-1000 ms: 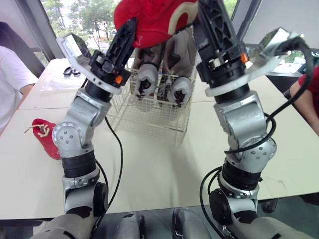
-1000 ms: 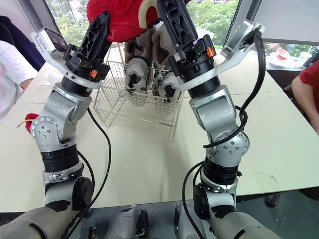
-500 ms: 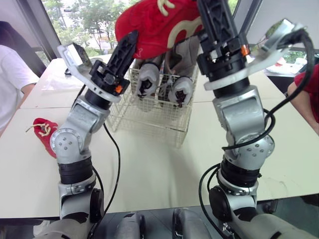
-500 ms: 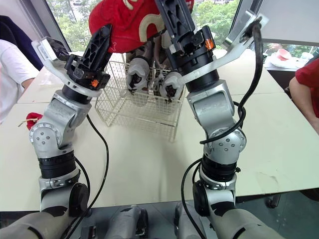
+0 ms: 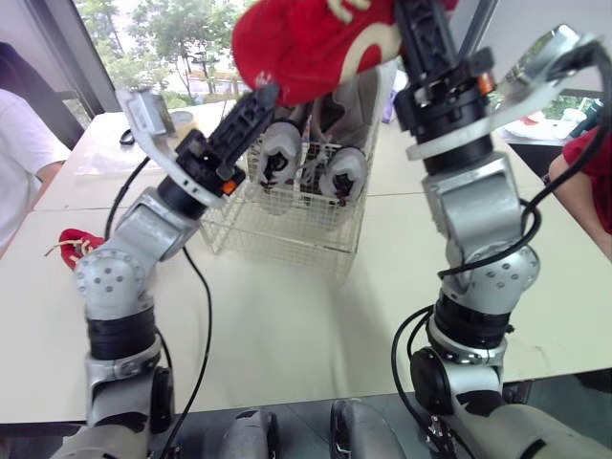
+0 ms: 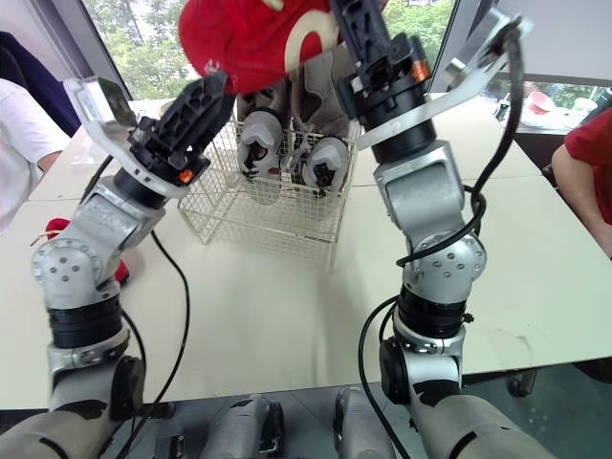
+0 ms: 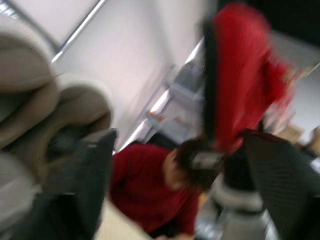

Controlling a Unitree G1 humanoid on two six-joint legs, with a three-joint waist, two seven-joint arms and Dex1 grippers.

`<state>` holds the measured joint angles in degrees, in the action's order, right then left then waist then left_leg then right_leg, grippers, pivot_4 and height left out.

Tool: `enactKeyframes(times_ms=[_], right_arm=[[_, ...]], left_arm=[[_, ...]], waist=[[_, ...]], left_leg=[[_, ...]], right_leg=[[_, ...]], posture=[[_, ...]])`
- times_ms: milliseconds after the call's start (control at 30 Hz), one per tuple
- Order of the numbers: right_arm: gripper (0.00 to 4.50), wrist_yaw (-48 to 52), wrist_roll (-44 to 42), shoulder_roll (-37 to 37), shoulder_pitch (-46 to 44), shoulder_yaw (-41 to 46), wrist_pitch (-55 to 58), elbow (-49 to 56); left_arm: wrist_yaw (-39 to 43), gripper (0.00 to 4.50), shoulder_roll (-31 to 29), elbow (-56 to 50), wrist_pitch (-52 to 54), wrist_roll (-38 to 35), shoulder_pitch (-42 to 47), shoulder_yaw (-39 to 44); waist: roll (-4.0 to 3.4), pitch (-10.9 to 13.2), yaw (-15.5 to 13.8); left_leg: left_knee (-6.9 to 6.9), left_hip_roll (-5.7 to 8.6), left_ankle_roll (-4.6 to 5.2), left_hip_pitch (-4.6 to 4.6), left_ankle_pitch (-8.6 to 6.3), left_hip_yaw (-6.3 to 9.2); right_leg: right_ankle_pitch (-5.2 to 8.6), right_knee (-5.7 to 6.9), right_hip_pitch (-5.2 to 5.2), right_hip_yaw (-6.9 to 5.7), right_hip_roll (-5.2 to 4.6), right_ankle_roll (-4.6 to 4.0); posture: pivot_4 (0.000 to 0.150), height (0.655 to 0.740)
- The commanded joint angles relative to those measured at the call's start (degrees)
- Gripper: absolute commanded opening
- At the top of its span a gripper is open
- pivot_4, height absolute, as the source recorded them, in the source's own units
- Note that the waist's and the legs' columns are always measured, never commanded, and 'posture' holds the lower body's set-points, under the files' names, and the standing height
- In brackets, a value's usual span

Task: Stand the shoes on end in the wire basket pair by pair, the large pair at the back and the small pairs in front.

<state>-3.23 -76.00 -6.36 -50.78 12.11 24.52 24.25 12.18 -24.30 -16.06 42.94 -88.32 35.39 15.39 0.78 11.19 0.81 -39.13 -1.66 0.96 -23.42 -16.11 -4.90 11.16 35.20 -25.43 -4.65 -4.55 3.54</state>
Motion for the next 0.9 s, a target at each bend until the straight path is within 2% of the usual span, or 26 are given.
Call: enactKeyframes(times_ms=[33, 100, 200, 267, 333, 433, 600, 900], right_arm=[[0.58, 3.6, -1.9, -6.0, -4.2, 2.9, 1.0, 0.3], [0.58, 8.3, -2.7, -13.5, -4.1, 4.7, 4.7, -1.4], [0.58, 21.6, 0.0, -28.1, -1.3, 3.9, 12.5, -3.8], [0.58, 33.9, 6.7, -37.0, 0.7, 0.7, 14.2, -8.4], [0.58, 41.6, 10.9, -41.1, 2.0, -1.2, 13.7, -11.3], [0.58, 48.7, 16.9, -43.3, 4.2, -3.3, 11.7, -13.1], [0.58, 55.3, 23.8, -42.2, 5.3, -6.4, 9.9, -14.8], [0.58, 62.6, 33.6, -38.5, 6.6, -10.9, 5.0, -17.8]], left_arm=[[-1.3, 4.46, -6.6, -5.6, 4.2, -3.2, -3.3, 1.6], [-1.3, 4.46, -11.5, -8.7, 6.5, -2.1, -6.2, 1.6], [-0.8, 4.46, -18.5, -12.1, 8.5, -0.4, -9.9, 2.8], [-0.3, 4.46, -22.2, -13.3, 9.3, 0.4, -11.8, 3.6], [0.9, 4.46, -24.9, -14.3, 9.8, 1.0, -13.7, 4.2], [1.0, 4.46, -26.6, -15.3, 9.7, 1.1, -16.6, 5.1], [4.1, 4.46, -28.3, -17.0, 10.4, 0.9, -22.5, 5.5], [6.1, 4.46, -29.2, -16.4, 10.1, 1.8, -22.9, 3.5]], waist=[[0.0, 0.0, 0.0], [0.01, 0.0, -0.3], [0.01, 0.0, -0.5], [0.01, 0.0, -0.4], [0.01, 0.0, -0.3], [-0.03, 0.0, -0.1], [-0.04, 0.1, -0.2], [-0.02, 0.1, -0.6]], left_leg=[[0.0, 0.0, 0.0, -0.01, 0.0, 0.0], [0.0, 0.01, 0.01, -0.01, -0.01, 0.01], [-0.01, 0.09, 0.07, -0.04, -0.05, 0.0], [-0.02, 0.1, 0.13, -0.05, -0.09, -0.03], [-0.01, 0.08, 0.14, -0.02, -0.1, -0.05], [0.02, -0.02, 0.13, 0.0, -0.1, -0.12], [0.09, -0.09, 0.06, -0.02, -0.08, -0.13], [0.04, -0.05, 0.03, -0.02, -0.08, -0.13]], right_leg=[[0.0, -0.01, 0.0, 0.0, 0.0, 0.0], [0.01, -0.03, 0.01, -0.01, -0.04, 0.0], [0.12, -0.12, 0.05, -0.02, -0.15, -0.19], [0.14, -0.23, 0.06, -0.02, -0.15, -0.22], [0.15, -0.23, 0.05, -0.01, -0.14, -0.22], [0.21, -0.22, -0.02, -0.01, -0.07, -0.31], [0.22, -0.16, -0.1, -0.01, 0.0, -0.32], [0.24, -0.2, -0.05, -0.02, -0.06, -0.37]], posture=[[0.15, 0.74], [0.15, 0.74], [0.15, 0.74], [0.15, 0.74], [0.15, 0.74], [0.15, 0.74], [0.15, 0.74], [0.15, 0.74]])
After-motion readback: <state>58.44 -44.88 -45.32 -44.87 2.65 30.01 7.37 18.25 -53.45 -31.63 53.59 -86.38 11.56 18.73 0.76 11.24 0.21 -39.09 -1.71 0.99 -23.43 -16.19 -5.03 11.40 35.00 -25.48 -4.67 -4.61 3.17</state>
